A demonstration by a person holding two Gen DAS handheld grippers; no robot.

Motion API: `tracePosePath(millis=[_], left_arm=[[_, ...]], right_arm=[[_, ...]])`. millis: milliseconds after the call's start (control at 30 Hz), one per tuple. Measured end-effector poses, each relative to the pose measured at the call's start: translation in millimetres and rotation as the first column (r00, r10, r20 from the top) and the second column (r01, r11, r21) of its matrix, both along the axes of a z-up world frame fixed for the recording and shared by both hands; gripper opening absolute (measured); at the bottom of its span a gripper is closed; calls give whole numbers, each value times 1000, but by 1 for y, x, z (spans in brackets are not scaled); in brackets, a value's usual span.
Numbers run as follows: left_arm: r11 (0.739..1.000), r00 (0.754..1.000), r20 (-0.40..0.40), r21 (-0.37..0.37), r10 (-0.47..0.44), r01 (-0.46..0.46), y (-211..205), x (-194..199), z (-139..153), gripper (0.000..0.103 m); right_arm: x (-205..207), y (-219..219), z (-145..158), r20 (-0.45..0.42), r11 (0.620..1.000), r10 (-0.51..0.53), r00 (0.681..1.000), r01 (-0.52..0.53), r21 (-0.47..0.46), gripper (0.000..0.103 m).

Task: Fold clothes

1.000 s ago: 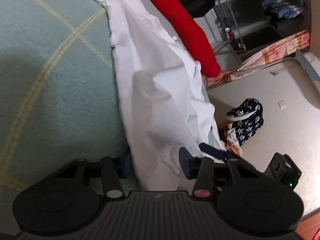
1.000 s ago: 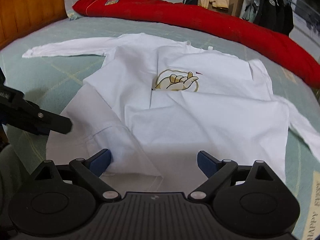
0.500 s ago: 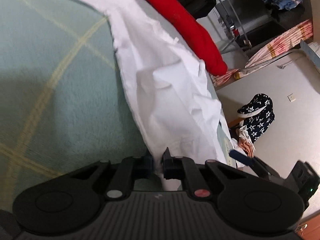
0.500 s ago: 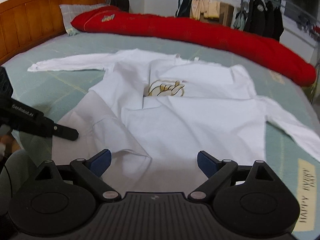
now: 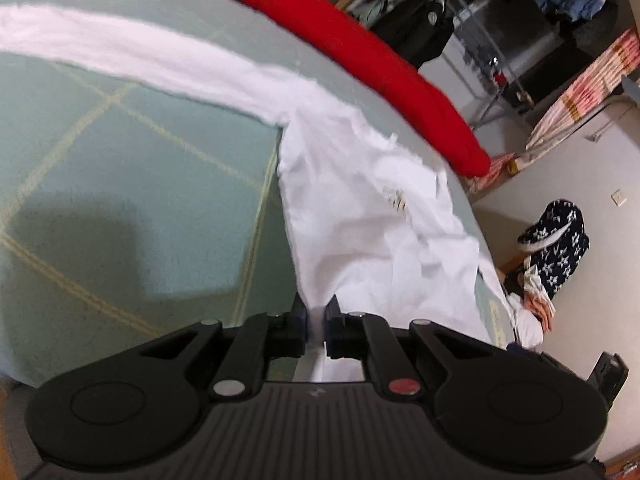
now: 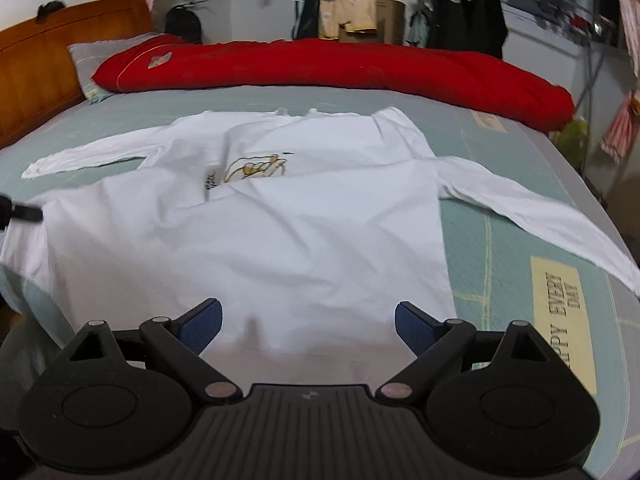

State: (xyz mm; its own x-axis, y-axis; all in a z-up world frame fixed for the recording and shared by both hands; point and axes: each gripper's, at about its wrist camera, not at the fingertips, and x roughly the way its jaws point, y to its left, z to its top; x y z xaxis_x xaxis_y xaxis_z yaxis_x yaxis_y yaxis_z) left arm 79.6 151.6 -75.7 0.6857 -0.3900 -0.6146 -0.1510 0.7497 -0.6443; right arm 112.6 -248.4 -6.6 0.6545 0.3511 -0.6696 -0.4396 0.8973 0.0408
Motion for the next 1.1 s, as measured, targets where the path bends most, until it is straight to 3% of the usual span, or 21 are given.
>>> tracePosePath(millis=[167,367,600,667,800,833,1100], left_arm=[[999,998,-56,-46,-4,2,-1,10,-31,25],[995,999,-41,-97,-18,14,1,9,-39,29],[994,999,-43,-104,-22,18,2,6,-42,29],[994,999,-46,-106,-22,17,4,6,-43,29],[995,998,-53,-98,-23,18,3,7,-42,29],[995,998,-54,-94,-24,19,3,7,-41,29],[995,997,-72,-94,-31,24,2,12,-41,32]], right_arm=[[1,-15,-2,-20,998,-44,999,45,46,96],[12,-69,-23,-117,969,-150,982,169,179,96],[26,-135,-50,-252,890,-251,934,326,318,96],[30,-151,-64,-293,860,-228,928,334,386,95],[39,-173,-79,-358,730,-106,928,317,605,90],[42,-173,-82,-374,714,-71,925,309,629,89],[71,-147,-86,-367,740,55,928,209,639,78]])
